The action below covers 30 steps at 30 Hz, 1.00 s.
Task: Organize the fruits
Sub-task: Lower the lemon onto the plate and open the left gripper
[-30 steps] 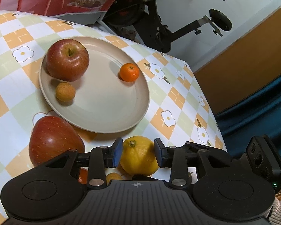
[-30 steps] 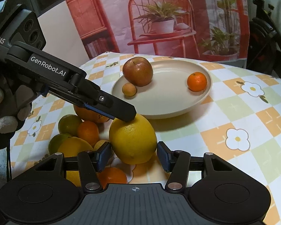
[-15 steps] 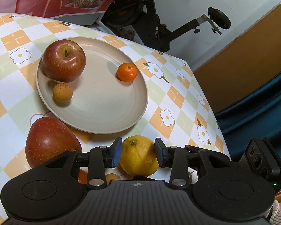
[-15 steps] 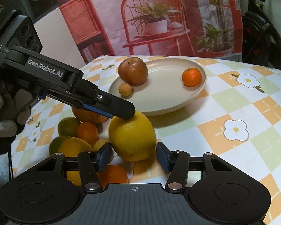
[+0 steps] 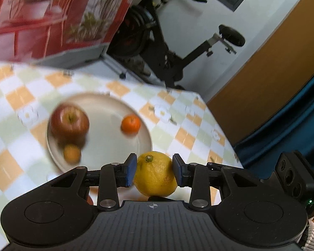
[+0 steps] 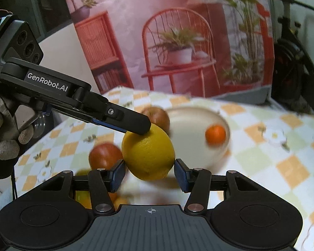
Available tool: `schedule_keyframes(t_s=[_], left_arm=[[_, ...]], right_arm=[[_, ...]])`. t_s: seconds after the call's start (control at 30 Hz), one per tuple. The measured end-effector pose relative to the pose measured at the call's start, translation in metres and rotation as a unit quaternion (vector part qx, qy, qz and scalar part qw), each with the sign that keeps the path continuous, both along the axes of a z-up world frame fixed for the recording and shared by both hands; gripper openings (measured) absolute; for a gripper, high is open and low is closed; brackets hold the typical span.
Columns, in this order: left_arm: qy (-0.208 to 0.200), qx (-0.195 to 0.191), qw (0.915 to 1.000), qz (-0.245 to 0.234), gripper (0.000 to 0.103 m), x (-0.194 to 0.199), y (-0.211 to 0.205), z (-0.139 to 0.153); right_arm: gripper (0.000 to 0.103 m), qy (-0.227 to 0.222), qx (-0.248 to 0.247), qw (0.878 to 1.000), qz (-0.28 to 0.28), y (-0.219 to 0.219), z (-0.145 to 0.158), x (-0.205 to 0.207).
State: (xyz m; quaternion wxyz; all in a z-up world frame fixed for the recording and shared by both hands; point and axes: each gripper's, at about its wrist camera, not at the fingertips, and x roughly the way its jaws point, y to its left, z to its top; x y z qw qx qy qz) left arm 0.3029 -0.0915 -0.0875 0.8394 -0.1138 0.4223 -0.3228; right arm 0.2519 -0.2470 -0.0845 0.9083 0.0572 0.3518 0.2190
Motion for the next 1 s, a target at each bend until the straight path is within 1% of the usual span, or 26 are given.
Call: schedule_keyframes(t_s=[0.27,0.33,0.4,0.5,0.67,0.87,1.0], left_arm=[[-0.060,0.005,0.9982,0.004,0.039,0.027,-0.004,0.052],[-0.070,0.006,0.9975,0.004,0.039,0.035,-0.005,0.060],[-0.072,0.008,0.9974,0.005,0.039,0.046,-0.008,0.062],[-0.065,0.016,0.9978,0.006,0.039,0.060,-0.010,0.054],[-0.030,0.029,0.9991,0.010,0.039,0.086,-0.010,0.026],[0.013,0.030,0.9993,0.017,0.039,0.118,-0.003,-0.004],[0.034,0.030,0.9987,0.026,0.039,0.130,0.001,-0.016]], right_arm=[[0.048,-0.052,-0.016,0.998,0.007,0.004,0.044,0.047],[0.048,-0.061,-0.020,0.998,0.009,0.004,0.052,0.061],[0.048,-0.064,-0.026,0.998,0.010,0.003,0.054,0.075],[0.048,-0.052,-0.033,0.998,0.014,0.003,0.046,0.095],[0.048,-0.008,-0.033,0.999,0.019,0.007,0.014,0.123],[0.048,0.036,-0.016,0.999,0.007,0.003,-0.021,0.153],[0.048,0.062,-0.019,0.998,0.007,0.006,-0.038,0.170]])
